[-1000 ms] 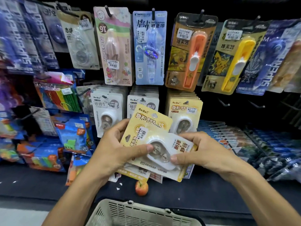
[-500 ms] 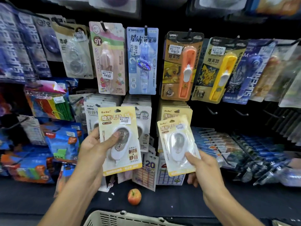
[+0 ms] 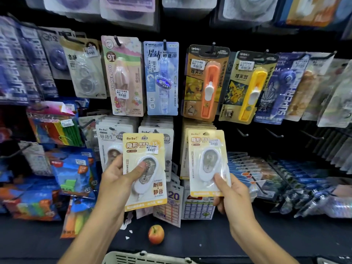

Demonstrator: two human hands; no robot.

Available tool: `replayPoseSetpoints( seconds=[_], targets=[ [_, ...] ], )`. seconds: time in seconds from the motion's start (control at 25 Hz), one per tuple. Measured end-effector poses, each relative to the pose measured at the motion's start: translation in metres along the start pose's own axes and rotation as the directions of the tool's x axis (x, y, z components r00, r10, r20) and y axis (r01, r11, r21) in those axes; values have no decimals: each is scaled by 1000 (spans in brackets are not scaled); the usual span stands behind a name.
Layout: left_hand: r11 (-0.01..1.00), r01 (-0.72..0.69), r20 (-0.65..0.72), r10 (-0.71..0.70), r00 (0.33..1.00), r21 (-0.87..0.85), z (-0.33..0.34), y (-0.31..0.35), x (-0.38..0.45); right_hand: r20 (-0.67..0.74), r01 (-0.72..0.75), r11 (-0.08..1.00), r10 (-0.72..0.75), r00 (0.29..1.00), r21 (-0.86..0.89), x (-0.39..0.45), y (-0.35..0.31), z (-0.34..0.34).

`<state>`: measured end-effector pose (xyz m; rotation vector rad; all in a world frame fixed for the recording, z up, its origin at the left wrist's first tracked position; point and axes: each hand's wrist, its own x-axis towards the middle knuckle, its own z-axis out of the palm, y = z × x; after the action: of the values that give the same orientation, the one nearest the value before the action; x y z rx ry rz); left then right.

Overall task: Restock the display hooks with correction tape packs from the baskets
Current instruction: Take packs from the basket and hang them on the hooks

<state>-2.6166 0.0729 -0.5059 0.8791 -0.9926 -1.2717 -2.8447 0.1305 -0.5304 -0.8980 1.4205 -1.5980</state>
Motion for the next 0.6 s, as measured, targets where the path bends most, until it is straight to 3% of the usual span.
replayPoseSetpoints(
  seconds=[0.12, 0.32, 0.4, 0.48, 0.6],
  targets=[
    [1000, -4, 3, 4, 1000, 25, 4, -7, 0, 13, -47, 999, 47, 999, -2, 11, -3, 4],
    [992, -30, 6, 29, 1000, 119, 14, -16, -4, 87, -344, 935, 337, 938, 83, 8, 11, 10],
    [985, -41, 57, 32, 998, 170, 16, -19, -6, 156, -193, 980, 198, 968, -51, 3, 13, 15],
    [963, -85, 211, 31, 977, 255, 24, -21, -14, 322, 30, 987, 24, 946, -161, -4, 12, 23],
    [761, -344, 350, 165, 922, 550, 29, -23, -19, 335, 180, 981, -148, 930, -67, -1, 6, 30]
  ],
)
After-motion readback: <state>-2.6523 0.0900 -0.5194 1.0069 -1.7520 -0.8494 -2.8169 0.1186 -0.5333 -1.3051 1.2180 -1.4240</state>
